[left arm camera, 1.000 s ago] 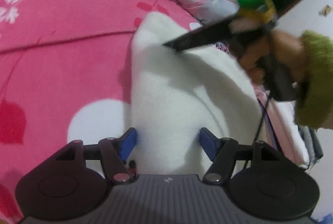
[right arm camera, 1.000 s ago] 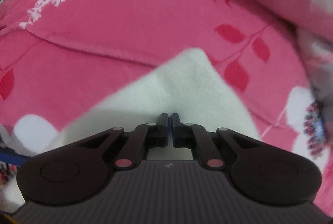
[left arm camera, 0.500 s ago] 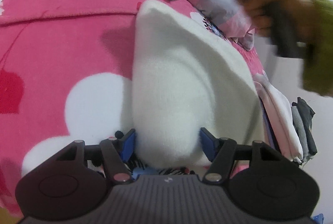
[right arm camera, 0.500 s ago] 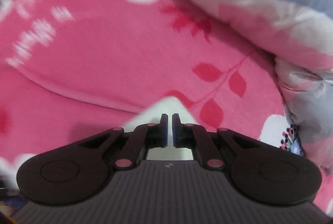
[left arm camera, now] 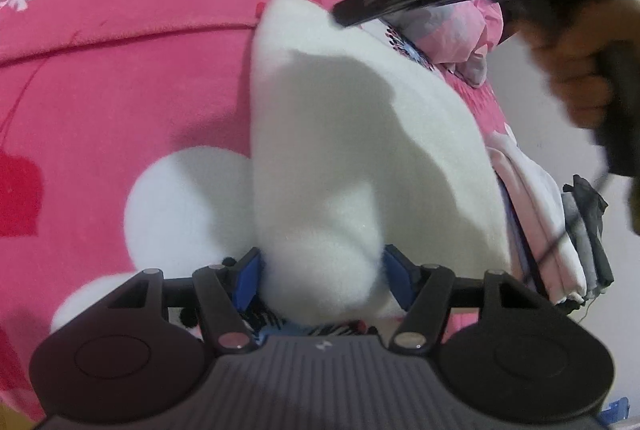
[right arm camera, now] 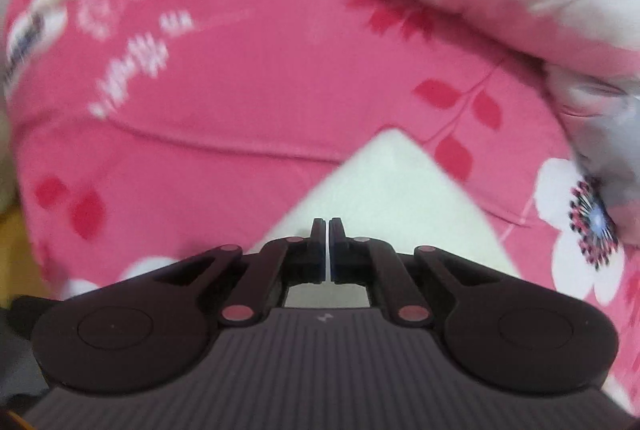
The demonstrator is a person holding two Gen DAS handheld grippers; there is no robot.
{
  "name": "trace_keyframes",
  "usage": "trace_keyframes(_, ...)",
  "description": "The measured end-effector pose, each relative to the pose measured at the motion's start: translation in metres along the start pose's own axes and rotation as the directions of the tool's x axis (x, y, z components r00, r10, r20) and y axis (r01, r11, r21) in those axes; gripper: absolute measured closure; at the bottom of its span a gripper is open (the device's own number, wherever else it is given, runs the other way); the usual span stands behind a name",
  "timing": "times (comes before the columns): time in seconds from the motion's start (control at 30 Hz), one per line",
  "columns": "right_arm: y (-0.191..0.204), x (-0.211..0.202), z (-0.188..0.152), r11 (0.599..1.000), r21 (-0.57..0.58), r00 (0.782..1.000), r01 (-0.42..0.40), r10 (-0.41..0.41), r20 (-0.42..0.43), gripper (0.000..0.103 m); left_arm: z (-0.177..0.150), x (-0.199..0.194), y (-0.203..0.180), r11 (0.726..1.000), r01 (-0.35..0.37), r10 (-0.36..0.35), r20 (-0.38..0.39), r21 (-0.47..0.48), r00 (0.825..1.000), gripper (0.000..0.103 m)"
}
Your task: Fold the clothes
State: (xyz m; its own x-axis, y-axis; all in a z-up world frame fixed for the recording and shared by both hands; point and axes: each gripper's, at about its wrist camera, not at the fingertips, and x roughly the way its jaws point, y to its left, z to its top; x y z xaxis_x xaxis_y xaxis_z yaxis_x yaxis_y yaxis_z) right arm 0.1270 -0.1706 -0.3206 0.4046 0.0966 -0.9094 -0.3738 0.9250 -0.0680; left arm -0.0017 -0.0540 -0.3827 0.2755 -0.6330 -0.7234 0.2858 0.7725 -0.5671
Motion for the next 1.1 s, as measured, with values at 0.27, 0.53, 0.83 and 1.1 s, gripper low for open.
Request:
trace_keyframes(0.27, -0.016, 0.038, -0.039, 0.979, 0.186, 0.996, -0.084, 0.088, -0.016, 0.103, -0.002, 0.003, -0.003, 1.0, -0.023, 0.023, 0.003, 0.02, 1.0, 0.038)
trace_keyframes(0.53, -0.006, 0.023, -0.054, 0.978, 0.166, 0.992, -0.123, 0.122, 0.017, 0.103, 0.004, 0.014, -0.012, 0.994, -0.074, 0.073, 0.012, 0.082, 0.997, 0.038)
trace_keyframes(0.83, -0.014, 0.029, -0.069, 0.964, 0.164, 0.978, -0.209, 0.207, 0.026, 0.102, 0.006, -0.016, -0.018, 0.99, -0.075, 0.071, 0.034, 0.121, 0.997, 0.04)
trace_keyframes(1.1, -0.015, 0.016, -0.08, 0.953, 0.129, 0.961, -0.274, 0.275, 0.009, 0.103, -0.029, -0.021, -0.017, 0.945, -0.211, 0.21, 0.031, 0.25, 0.977, 0.04)
